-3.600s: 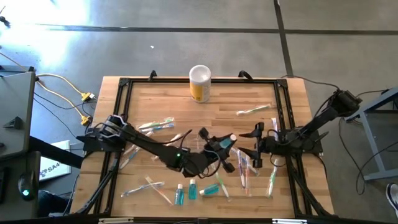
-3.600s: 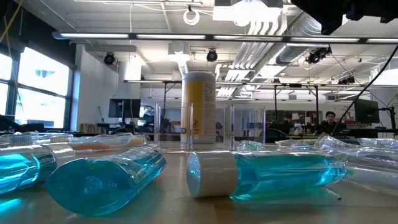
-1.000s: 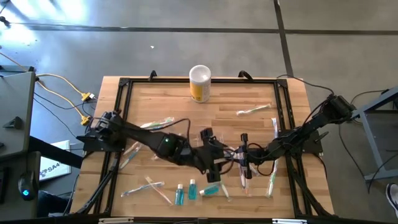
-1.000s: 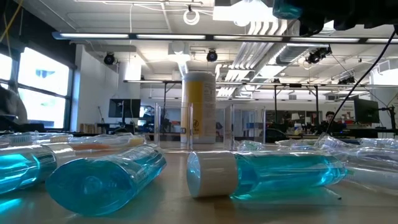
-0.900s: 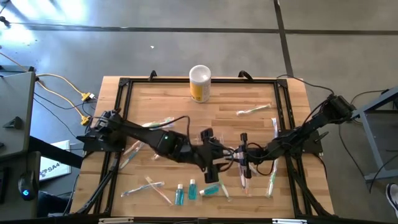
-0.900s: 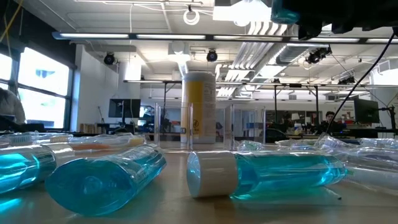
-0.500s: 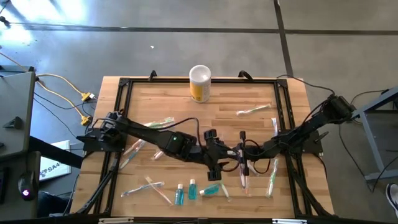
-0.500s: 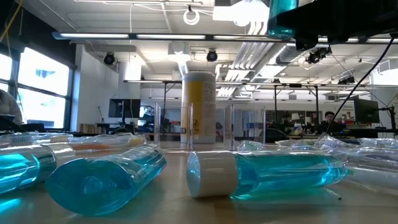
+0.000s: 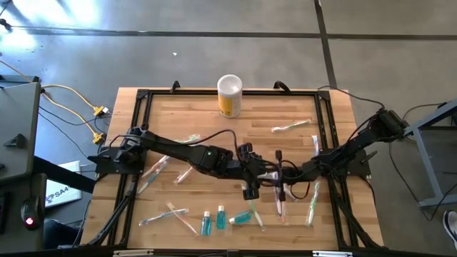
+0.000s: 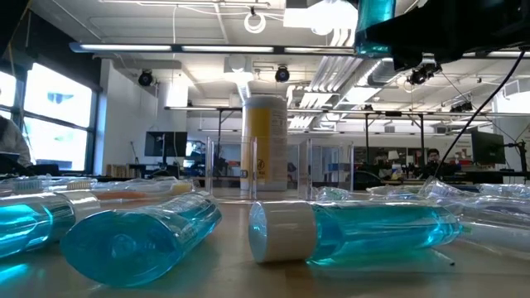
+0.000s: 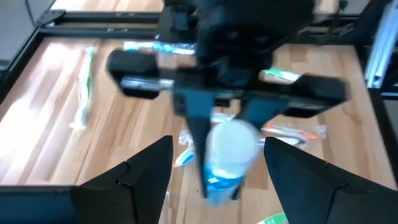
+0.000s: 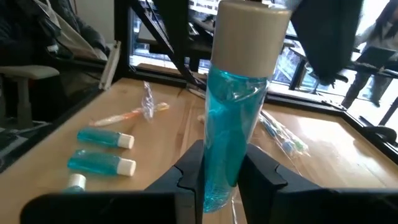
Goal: Pick & Place toothbrushing station
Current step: Put the blue mouthwash into the middle part of the transparent organizer
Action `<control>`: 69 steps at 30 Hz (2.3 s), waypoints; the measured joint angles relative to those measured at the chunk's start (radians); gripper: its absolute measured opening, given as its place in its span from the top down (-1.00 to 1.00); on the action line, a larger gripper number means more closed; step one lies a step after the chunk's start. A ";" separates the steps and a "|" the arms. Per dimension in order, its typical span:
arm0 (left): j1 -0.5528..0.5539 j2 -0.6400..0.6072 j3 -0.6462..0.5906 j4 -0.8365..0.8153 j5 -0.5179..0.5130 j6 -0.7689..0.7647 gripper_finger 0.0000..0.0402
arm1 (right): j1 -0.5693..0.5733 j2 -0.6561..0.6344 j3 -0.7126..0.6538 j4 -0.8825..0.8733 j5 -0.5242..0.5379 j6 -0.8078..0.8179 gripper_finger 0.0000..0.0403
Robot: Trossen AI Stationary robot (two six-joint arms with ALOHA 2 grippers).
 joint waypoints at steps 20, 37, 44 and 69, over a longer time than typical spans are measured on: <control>0.000 0.024 0.000 0.002 0.023 0.010 -0.09 | -0.025 0.000 0.000 -0.024 -0.032 0.027 0.70; 0.000 0.023 0.000 -0.010 0.025 -0.002 0.56 | -0.025 0.000 0.000 -0.046 -0.056 0.042 0.70; -0.008 0.023 0.000 -0.018 0.026 -0.025 0.56 | -0.025 0.000 0.000 -0.047 -0.066 0.045 0.51; -0.009 -0.013 0.126 -0.546 -0.218 -0.308 0.56 | -0.023 0.000 0.000 -0.256 0.041 0.369 -0.37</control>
